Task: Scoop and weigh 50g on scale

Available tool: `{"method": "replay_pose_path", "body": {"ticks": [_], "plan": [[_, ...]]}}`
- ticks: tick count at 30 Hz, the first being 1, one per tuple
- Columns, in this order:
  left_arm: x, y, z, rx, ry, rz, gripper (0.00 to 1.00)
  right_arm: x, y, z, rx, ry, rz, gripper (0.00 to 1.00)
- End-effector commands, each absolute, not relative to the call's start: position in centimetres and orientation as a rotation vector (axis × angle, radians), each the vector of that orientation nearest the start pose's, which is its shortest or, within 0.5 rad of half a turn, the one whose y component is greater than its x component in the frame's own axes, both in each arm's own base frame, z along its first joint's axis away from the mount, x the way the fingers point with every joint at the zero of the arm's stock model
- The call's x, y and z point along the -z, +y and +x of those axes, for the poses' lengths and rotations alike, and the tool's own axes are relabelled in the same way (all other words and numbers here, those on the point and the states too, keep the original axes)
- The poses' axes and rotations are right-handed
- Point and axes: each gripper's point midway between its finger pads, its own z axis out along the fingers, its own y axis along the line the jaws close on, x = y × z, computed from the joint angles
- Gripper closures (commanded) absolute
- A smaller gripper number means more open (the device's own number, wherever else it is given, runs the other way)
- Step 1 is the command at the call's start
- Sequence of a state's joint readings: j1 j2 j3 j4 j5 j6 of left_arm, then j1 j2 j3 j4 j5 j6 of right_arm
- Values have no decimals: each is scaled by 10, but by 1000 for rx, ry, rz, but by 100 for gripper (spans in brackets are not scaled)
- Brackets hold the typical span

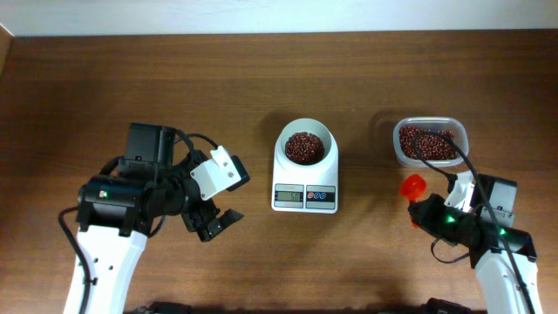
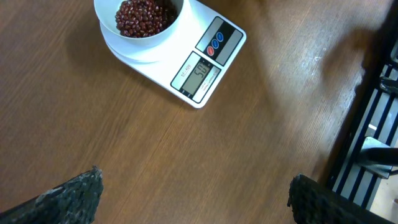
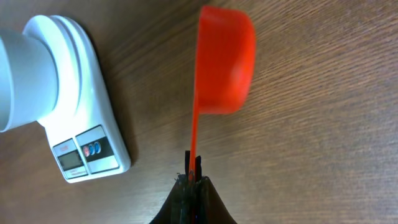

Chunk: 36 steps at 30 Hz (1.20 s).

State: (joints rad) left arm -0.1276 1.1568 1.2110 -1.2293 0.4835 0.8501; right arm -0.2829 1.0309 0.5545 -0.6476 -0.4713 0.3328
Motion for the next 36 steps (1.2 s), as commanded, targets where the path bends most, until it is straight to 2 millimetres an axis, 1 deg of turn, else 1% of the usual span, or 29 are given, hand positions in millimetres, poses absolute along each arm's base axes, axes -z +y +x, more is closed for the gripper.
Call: {"method": "replay_pose_path", "body": {"ticks": [1,4,7,8,10,16,19,26,28,30,32,33,35,36], "plan": [[-220,-111,231,425,2198,1335,1,-59,9,236,-621,2554,643,96],[-220,-111,231,425,2198,1335,1,-39,13,224,-629,2581,667,96],[-220,-111,231,425,2198,1335,1,-30,15,215,-634,2606,682,95],[-220,-111,231,425,2198,1335,1,-29,15,215,-632,2608,685,85],[-220,-111,231,425,2198,1335,1,-29,15,214,-629,2609,686,69],[-220,-111,231,425,2198,1335,1,-24,2,213,-515,2621,713,64],[-220,-111,231,425,2198,1335,1,-20,-9,211,-429,2628,733,56],[-220,-111,231,425,2198,1335,1,-20,-12,211,-403,2629,739,55],[-220,-111,231,425,2198,1336,1,-18,-17,210,-366,2623,788,54],[-220,-111,231,425,2198,1336,1,-18,-20,209,-357,2611,844,46],[-220,-111,231,425,2198,1335,1,-17,-23,209,-348,2590,929,27],[-220,-111,231,425,2198,1336,1,-17,-23,209,-350,2579,967,25],[-220,-111,231,425,2198,1335,1,-16,-26,208,-348,2550,1065,16],[-220,-111,231,425,2198,1335,1,-16,-27,207,-348,2534,1110,14]]}}
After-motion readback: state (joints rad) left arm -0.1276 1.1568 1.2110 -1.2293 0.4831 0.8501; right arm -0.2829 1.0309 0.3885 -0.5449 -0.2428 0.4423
